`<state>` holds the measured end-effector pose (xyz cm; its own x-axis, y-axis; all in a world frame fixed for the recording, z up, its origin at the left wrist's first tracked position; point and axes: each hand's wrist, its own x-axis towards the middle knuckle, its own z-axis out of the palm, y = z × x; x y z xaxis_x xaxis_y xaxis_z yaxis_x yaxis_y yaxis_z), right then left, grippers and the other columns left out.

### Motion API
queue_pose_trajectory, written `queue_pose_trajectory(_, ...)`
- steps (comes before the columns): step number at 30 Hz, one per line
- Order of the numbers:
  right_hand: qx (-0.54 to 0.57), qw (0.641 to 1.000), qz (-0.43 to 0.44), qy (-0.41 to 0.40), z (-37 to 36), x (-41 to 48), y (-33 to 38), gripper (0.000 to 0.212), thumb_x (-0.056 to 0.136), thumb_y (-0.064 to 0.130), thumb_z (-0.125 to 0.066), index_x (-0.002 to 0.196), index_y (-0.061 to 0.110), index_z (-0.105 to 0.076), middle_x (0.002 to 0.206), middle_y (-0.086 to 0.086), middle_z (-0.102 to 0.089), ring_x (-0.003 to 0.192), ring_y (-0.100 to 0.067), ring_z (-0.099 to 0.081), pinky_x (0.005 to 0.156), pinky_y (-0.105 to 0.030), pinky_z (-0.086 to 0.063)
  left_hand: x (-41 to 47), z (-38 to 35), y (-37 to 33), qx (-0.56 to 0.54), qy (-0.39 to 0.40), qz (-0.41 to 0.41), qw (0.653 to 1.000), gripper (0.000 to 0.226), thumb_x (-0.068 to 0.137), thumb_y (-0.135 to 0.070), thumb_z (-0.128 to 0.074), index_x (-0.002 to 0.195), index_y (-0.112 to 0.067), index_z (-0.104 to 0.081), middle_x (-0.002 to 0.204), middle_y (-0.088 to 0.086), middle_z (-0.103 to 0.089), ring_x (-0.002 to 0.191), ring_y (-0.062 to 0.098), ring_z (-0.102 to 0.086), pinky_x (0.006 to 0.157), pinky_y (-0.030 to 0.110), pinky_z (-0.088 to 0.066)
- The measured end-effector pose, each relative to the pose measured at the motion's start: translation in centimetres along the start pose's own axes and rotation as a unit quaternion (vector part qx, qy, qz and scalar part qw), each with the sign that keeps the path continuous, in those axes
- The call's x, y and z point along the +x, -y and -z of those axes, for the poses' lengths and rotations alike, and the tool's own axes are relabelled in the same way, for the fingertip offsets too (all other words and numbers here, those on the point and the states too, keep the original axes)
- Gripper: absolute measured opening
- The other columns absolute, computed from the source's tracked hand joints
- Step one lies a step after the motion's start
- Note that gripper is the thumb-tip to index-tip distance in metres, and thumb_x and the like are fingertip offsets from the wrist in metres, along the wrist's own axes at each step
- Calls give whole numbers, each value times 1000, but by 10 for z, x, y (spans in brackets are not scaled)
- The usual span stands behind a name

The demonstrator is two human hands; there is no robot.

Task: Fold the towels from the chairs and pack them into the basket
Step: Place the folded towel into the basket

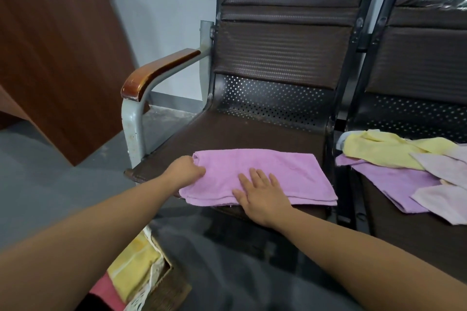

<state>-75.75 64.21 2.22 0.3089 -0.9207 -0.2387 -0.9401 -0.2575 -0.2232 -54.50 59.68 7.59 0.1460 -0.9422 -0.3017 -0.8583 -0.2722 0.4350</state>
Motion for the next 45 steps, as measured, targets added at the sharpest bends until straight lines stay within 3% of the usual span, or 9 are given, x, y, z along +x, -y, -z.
queue_pose_trajectory(7, 279, 958, -70, 20, 26, 12, 18, 49, 104, 42, -39, 140, 13, -53, 151, -14, -44, 142, -29, -37, 116, -38, -23, -8, 21, -19, 8, -130, -144, 981, 7, 89, -22, -56, 95, -22, -60, 89, 4, -65, 79, 25, -62, 65, 30, -40)
queue_pose_trajectory(12, 728, 654, -204, -25, 58, 19, -4, 58, 101, 58, -38, 110, 8, -65, 103, -13, -72, 99, -29, -67, 88, -40, -53, -32, 17, -63, -105, 11, -251, 962, 26, 92, -36, -63, 117, -30, -59, 96, -6, -73, 78, 12, -71, 69, 31, -58)
queue_pose_trajectory(14, 762, 600, -239, -37, 61, 21, -14, 60, 97, 64, -43, 115, 9, -62, 110, -13, -69, 100, -31, -66, 87, -46, -56, -34, 14, -64, -136, 60, -250, 957, 27, 92, -43, -62, 117, -32, -58, 95, -6, -74, 74, 10, -73, 76, 33, -57)
queue_pose_trajectory(18, 562, 764, -309, -65, 48, 23, -20, 39, 83, 32, -74, 112, 7, -64, 108, -15, -68, 95, -35, -67, 81, -52, -60, -27, 1, -45, -26, 38, -221, 974, 30, 95, -47, -56, 118, -28, -56, 93, -8, -70, 87, 10, -69, 80, 30, -50)
queue_pose_trajectory(21, 512, 808, -282, -76, 46, 19, -21, 16, 84, 11, -71, 96, 6, -63, 96, -18, -66, 90, -36, -67, 73, -49, -60, -27, -5, -40, 19, 43, -201, 978, 28, 95, -42, -57, 115, -23, -63, 105, -5, -68, 100, 16, -64, 82, 29, -47)
queue_pose_trajectory(27, 341, 915, -166, -137, 41, 11, -22, 52, 89, 9, -55, 138, 16, -42, 93, -7, -61, 82, -23, -59, 56, -27, -39, -16, -18, -37, 44, 44, -140, 988, 21, 91, -32, -57, 104, -15, -61, 99, 3, -70, 85, 20, -64, 79, 31, -50)
queue_pose_trajectory(32, 154, 982, -103, -34, 31, 10, -39, 44, 95, 37, -46, 137, 30, -57, 149, -2, -48, 137, -26, -43, 114, -50, -33, -4, -27, -39, -110, 66, -9, 992, 29, 92, -26, -58, 97, 1, -66, 94, 14, -74, 77, 27, -72, 68, 34, -62)
queue_pose_trajectory(36, 139, 987, -70, 34, 26, -2, -44, 53, 106, 48, -25, 158, 36, -22, 168, 6, -9, 154, -14, -2, 123, -51, 4, -3, -35, -46, -239, 79, 78, 965, 38, 91, -35, -68, 111, -3, -61, 106, 10, -68, 73, 17, -58, 54, 26, -47)
queue_pose_trajectory(45, 205, 976, -58, 42, 27, -1, -4, 51, 107, 41, -26, 157, 35, -24, 167, 6, -16, 154, -15, -5, 123, -49, 5, -2, -37, -45, -288, 25, 96, 952, 37, 86, -26, -74, 109, 1, -63, 103, 15, -69, 89, 28, -67, 79, 36, -56)
